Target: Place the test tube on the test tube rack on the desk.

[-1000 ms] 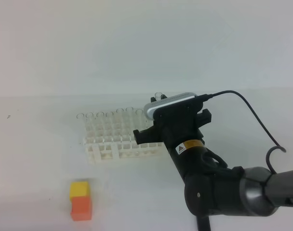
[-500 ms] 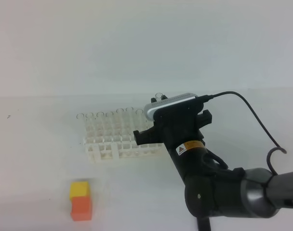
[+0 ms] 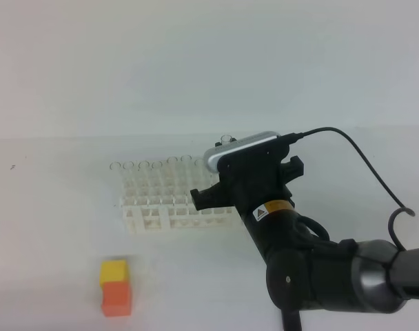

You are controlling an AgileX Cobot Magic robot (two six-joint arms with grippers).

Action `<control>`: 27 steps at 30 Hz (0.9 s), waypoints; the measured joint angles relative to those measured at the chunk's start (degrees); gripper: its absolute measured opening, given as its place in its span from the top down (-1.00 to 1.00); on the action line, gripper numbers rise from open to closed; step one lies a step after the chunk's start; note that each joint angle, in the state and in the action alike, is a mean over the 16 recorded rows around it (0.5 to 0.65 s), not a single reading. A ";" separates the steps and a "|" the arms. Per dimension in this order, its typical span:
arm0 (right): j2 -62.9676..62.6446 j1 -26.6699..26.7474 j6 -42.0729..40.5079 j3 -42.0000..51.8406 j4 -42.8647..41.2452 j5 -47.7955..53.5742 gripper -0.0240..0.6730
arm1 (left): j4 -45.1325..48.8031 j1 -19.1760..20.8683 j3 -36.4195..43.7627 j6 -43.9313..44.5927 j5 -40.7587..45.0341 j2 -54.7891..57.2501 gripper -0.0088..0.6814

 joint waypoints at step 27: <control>1.05 0.01 2.69 -0.15 0.60 -1.12 0.56 | 0.00 0.00 0.00 0.00 0.00 0.03 0.98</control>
